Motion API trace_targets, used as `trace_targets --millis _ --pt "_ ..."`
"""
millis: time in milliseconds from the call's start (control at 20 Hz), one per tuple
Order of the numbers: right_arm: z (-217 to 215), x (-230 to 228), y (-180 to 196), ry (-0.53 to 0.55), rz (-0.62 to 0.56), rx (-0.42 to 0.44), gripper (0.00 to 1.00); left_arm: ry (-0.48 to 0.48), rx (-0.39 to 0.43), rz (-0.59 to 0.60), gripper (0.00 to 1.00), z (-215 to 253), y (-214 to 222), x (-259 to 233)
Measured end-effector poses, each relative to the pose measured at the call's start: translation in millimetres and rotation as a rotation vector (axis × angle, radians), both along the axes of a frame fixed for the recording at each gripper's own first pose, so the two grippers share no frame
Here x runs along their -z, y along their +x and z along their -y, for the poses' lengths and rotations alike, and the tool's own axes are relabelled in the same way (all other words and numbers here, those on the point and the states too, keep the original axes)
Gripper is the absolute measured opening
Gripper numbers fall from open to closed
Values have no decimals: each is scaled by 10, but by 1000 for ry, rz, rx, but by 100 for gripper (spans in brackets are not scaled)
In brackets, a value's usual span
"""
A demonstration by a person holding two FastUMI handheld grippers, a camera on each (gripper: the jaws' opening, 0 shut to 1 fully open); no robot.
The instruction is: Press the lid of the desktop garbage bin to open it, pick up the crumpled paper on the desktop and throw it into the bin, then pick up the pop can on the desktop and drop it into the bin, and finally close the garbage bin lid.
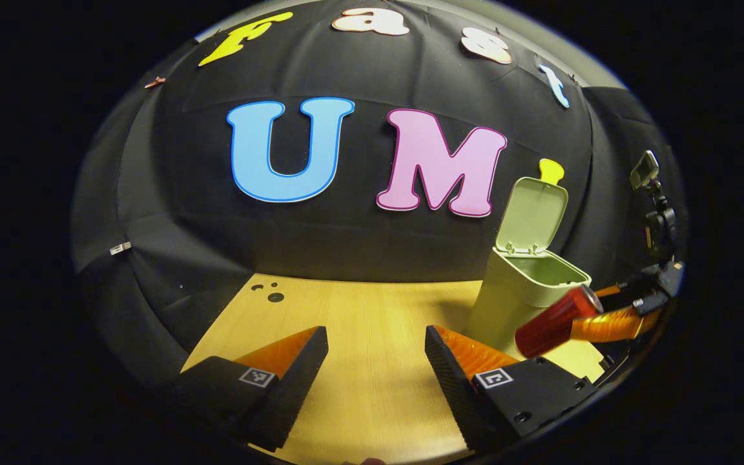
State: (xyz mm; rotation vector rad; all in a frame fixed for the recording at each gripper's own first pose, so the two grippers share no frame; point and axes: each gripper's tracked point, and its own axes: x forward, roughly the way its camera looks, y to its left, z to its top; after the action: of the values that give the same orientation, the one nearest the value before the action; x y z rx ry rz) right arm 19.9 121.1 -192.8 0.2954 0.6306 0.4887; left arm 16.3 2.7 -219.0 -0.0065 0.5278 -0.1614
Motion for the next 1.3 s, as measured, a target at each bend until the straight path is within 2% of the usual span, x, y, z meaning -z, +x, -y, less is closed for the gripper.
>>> trace_targets --millis 100,150,500,600,700,950,1300 --pt "131 -125 145 7 34 37 87 1 8 1 96 26 -7 -8" --pt "219 -145 245 2 52 55 83 2 10 1 96 35 -5 -7" --pt "770 -192 718 -58 123 182 83 -4 6 -7 96 29 -51 -4" --pt "905 -169 823 -77 131 210 83 2 3 -10 100 11 -62 3" --pt "1029 -108 909 -99 129 237 83 0 1 -10 96 8 -65 -7" --pt "1369 348 1053 -158 15 330 83 3 -6 -18 96 -24 -87 11" --pt "1399 763 1076 -140 -99 365 83 0 -11 -22 96 1 -104 41"
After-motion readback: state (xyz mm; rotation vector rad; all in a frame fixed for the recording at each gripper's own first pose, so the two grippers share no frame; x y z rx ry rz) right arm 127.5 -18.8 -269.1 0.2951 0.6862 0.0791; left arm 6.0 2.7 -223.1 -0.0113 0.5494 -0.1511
